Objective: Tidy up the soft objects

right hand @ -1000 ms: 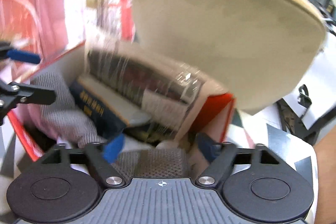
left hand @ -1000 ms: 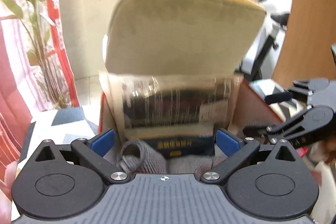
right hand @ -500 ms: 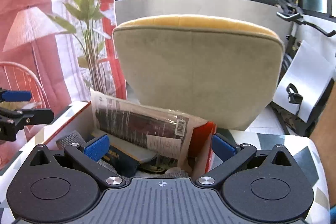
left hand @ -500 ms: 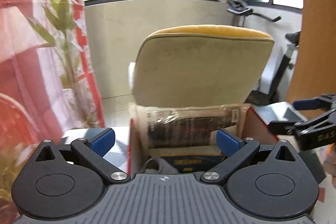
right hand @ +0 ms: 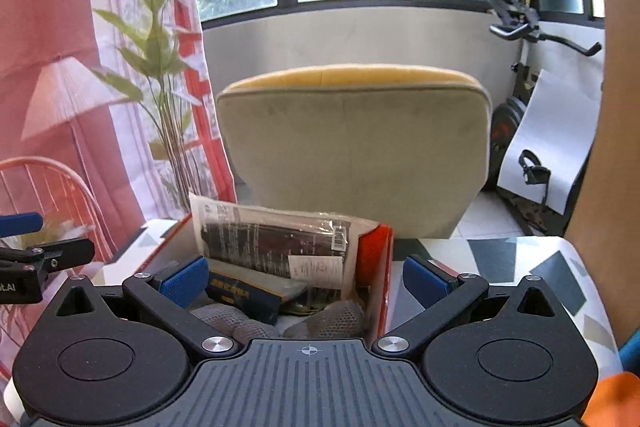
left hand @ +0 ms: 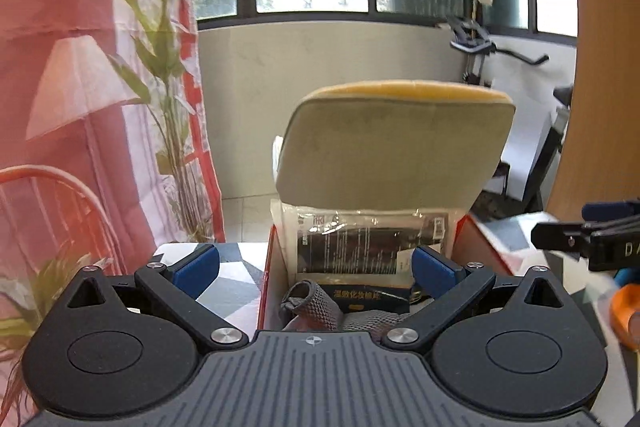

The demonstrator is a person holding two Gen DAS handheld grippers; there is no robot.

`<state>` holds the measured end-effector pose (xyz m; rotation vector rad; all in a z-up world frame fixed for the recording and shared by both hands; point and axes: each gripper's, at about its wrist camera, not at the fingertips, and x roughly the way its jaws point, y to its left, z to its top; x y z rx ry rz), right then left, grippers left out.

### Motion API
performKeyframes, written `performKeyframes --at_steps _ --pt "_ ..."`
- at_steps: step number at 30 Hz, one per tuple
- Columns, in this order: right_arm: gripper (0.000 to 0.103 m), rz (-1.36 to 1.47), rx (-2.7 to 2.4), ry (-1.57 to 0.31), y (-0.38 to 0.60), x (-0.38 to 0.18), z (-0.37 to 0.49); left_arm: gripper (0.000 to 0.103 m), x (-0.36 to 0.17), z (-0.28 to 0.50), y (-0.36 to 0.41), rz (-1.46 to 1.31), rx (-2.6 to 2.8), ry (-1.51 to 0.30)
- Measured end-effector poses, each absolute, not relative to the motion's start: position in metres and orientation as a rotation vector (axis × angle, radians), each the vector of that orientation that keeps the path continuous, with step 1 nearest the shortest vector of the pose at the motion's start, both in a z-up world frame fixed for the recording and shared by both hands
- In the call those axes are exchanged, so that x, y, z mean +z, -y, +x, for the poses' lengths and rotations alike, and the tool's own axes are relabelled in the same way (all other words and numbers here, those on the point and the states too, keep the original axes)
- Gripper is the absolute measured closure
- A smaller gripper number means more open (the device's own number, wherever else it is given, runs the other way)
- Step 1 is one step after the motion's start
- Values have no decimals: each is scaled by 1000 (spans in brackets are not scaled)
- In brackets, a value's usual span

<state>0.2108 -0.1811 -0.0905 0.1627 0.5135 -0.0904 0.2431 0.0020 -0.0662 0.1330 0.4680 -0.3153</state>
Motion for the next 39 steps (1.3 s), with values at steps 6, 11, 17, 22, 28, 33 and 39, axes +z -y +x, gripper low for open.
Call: performKeyframes --at_steps 6,11,17,22,28,33,39 --pt "0 164 -111 -485 168 -66 171 0 -40 208 -8 131 -303 -440" --pt "0 120 -145 -442 151 -43 129 0 -14 165 -14 119 -312 -382" --pt "0 116 -165 -384 137 -11 75 0 15 118 -22 119 -278 -344" --pt "0 98 -188 -353 123 16 30 0 36 79 -31 116 -249 -313" --pt "0 95 -202 -319 116 36 -5 0 49 53 -35 112 -225 -273" --pt "0 97 -209 -313 114 40 -17 0 52 45 -34 105 -228 -274" --pt "0 93 -215 -313 114 40 -20 0 52 45 -35 102 -217 -279"
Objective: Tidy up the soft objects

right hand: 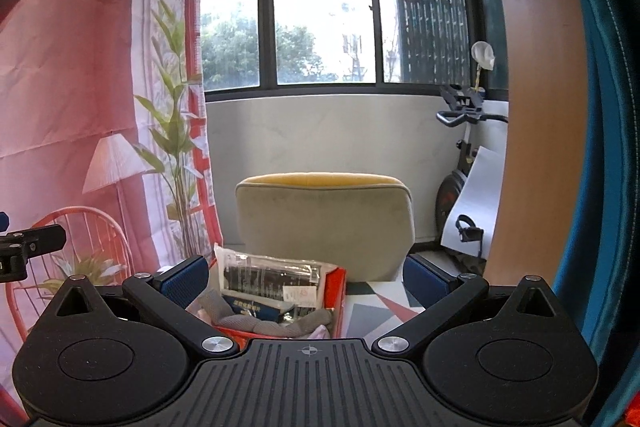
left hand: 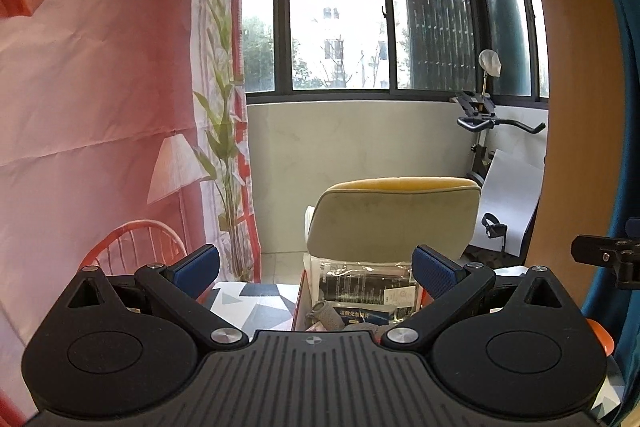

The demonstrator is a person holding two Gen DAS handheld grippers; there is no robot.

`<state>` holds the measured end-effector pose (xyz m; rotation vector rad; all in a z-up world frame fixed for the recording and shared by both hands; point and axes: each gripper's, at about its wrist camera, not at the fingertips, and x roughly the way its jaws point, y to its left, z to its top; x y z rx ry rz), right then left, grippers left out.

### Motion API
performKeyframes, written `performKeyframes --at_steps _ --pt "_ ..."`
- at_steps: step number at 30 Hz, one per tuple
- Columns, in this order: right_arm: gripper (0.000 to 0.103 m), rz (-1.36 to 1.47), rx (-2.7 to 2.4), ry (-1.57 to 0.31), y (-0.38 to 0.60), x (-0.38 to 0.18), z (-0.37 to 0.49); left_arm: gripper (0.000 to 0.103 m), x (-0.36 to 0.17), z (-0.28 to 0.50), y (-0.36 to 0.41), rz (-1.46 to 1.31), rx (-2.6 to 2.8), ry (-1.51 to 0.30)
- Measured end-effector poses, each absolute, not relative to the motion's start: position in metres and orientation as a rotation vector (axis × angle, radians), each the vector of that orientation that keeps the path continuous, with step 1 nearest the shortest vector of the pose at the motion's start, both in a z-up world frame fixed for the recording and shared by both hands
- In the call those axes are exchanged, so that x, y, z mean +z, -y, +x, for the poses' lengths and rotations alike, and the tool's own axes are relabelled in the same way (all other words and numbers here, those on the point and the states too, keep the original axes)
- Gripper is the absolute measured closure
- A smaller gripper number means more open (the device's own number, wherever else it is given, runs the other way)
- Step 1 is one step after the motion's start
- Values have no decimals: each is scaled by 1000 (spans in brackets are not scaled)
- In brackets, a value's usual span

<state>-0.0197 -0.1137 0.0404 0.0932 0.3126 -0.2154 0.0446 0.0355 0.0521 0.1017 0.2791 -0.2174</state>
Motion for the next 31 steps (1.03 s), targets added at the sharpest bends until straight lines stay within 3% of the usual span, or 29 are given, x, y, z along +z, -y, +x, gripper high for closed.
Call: performKeyframes --at_steps 31 --pt "0 73 -247 -333 108 38 -16 0 48 51 -41 94 -233 -299"
